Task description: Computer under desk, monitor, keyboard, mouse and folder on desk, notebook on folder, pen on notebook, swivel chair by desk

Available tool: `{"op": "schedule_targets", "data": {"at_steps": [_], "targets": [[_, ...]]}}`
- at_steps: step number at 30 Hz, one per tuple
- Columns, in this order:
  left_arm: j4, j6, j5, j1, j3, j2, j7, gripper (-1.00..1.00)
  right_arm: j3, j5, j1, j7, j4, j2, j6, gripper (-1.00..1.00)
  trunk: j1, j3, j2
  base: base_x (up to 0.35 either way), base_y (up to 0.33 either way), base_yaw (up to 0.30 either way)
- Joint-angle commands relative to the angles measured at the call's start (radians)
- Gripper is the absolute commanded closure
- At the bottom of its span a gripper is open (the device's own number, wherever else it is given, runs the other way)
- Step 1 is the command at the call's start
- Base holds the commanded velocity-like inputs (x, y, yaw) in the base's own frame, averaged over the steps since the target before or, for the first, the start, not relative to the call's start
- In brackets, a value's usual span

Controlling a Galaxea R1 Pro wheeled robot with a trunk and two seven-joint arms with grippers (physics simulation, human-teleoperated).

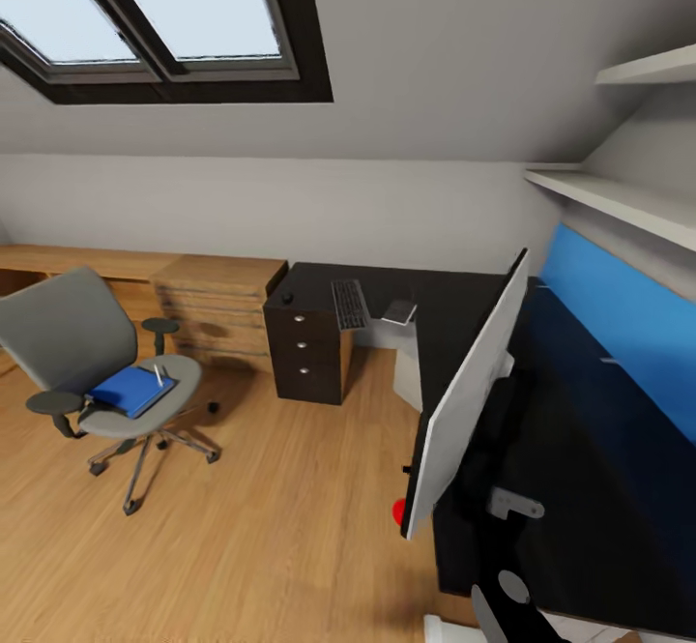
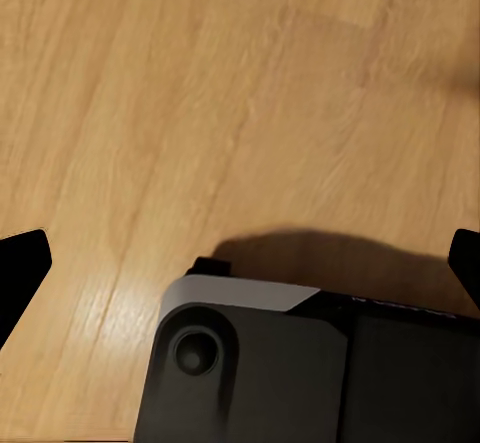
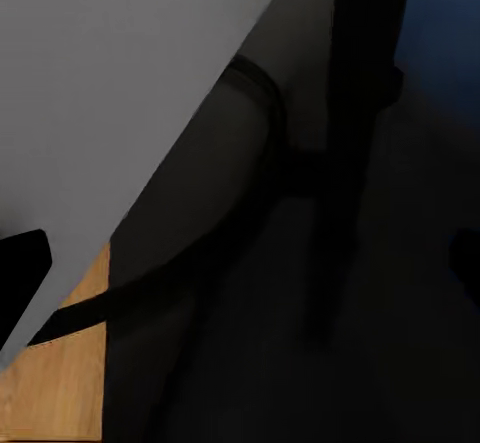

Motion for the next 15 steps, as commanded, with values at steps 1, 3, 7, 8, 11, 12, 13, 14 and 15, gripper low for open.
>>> {"op": "schedule_targets", "data": {"at_steps": [1, 3, 7, 8, 11, 12, 13, 14, 15], "targets": [[0.001, -0.004, 0.009, -0.001, -0.009, 0.000, 0.006, -1.00, 0.004, -0.009, -0.001, -0.003, 0.000, -0.001, -0.006, -1.00, 0.001, -0.003, -0.002, 0.006, 0.000, 0.231], [0.001, -0.004, 0.009, -0.001, -0.009, 0.000, 0.006, -1.00, 0.004, -0.009, -0.001, -0.003, 0.000, -0.001, -0.006, -1.00, 0.001, -0.005, -0.002, 0.004, 0.000, 0.231], [0.001, -0.005, 0.007, -0.001, -0.011, 0.000, 0.005, -1.00, 0.004, -0.009, -0.001, -0.003, -0.001, -0.002, -0.006, -1.00, 0.001, -0.008, -0.002, 0.001, 0.000, 0.220], [0.001, -0.005, 0.007, -0.001, -0.011, 0.000, 0.005, -1.00, 0.004, -0.009, -0.001, -0.003, -0.001, -0.002, -0.006, -1.00, 0.001, -0.010, -0.002, 0.000, 0.000, 0.205], [0.001, -0.005, 0.006, -0.001, -0.011, 0.001, 0.005, -1.00, 0.003, -0.009, -0.001, -0.002, 0.001, -0.002, -0.006, -1.00, 0.001, -0.013, -0.002, 0.000, 0.000, 0.197], [0.001, -0.005, 0.006, -0.001, -0.010, 0.002, 0.005, -1.00, 0.003, -0.010, -0.001, -0.002, 0.013, -0.002, -0.006, -1.00, 0.001, -0.014, -0.002, 0.000, 0.000, 0.190], [0.001, -0.005, 0.006, -0.001, -0.010, 0.002, 0.005, -1.00, 0.003, -0.009, -0.001, -0.001, 0.024, -0.002, -0.007, -1.00, 0.001, -0.015, -0.002, 0.000, 0.000, 0.179], [0.001, -0.005, 0.006, -0.001, -0.010, 0.002, 0.005, -1.00, 0.003, -0.009, -0.001, 0.000, 0.035, -0.003, -0.011, -1.00, 0.001, -0.016, -0.002, 0.000, 0.000, 0.140], [0.001, -0.005, 0.006, -0.001, -0.010, 0.002, 0.005, -1.00, 0.003, -0.009, -0.001, 0.000, 0.040, -0.003, -0.015, -1.00, 0.001, -0.017, -0.002, 0.000, 0.000, 0.112]]}}
